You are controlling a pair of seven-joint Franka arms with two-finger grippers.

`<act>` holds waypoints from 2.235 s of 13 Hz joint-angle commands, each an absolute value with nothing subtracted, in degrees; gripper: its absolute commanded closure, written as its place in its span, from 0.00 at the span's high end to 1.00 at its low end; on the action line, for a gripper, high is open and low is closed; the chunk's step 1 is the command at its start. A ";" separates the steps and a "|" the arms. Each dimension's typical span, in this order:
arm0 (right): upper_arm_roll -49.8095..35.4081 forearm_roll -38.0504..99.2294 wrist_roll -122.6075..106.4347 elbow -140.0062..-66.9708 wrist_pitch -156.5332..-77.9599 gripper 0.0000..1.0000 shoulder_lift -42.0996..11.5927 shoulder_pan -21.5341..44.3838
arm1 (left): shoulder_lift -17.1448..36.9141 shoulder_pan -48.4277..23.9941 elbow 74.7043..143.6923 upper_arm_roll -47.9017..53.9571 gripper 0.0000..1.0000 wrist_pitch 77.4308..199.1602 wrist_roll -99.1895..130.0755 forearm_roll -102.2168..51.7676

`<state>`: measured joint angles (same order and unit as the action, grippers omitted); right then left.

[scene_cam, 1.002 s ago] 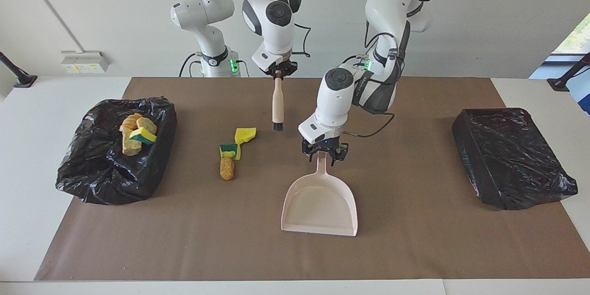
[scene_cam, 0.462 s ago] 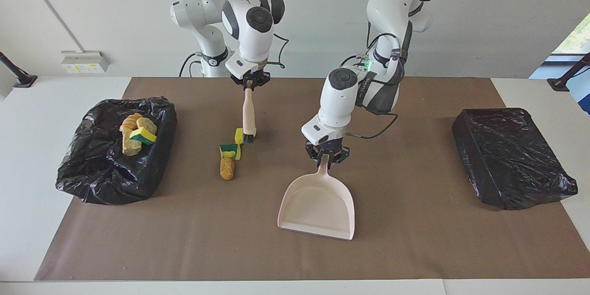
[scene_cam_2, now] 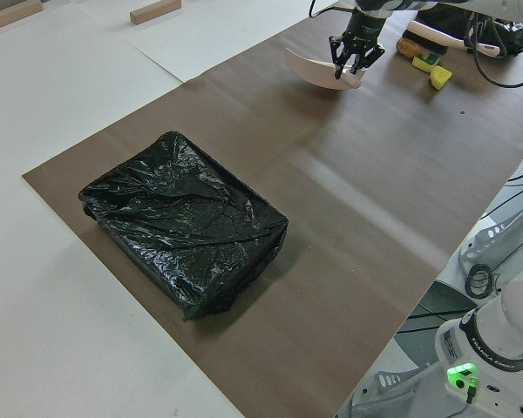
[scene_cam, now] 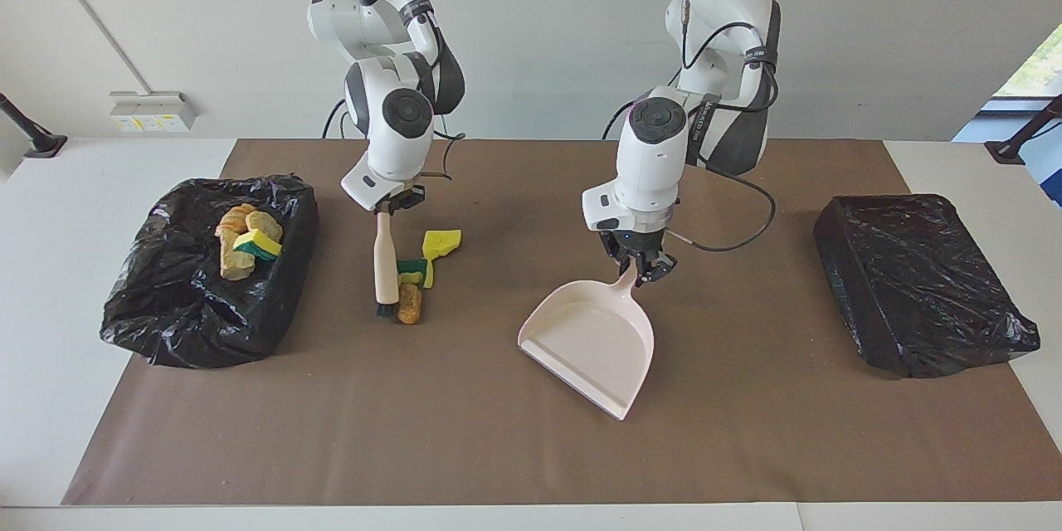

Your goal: Sweep and dump trash in bin

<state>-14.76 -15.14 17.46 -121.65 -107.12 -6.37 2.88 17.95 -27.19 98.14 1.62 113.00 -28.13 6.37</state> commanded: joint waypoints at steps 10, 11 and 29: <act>-15.82 8.95 10.46 -114.27 -106.18 0.00 -10.46 7.55 | 10.46 -25.40 114.17 1.93 0.00 122.96 -51.03 6.24; -15.91 10.36 9.15 -113.13 -104.34 0.00 -10.46 7.65 | 10.46 -25.40 114.26 1.85 0.00 123.66 -52.54 6.24; -15.82 11.14 17.05 -116.37 -109.23 0.00 -12.47 14.76 | 5.71 -28.39 123.04 2.02 0.00 127.62 -54.32 12.83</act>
<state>-15.45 7.20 16.49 -117.46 -107.32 -10.59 14.60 7.69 -27.56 120.15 2.50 126.38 -54.73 11.47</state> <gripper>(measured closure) 0.744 0.683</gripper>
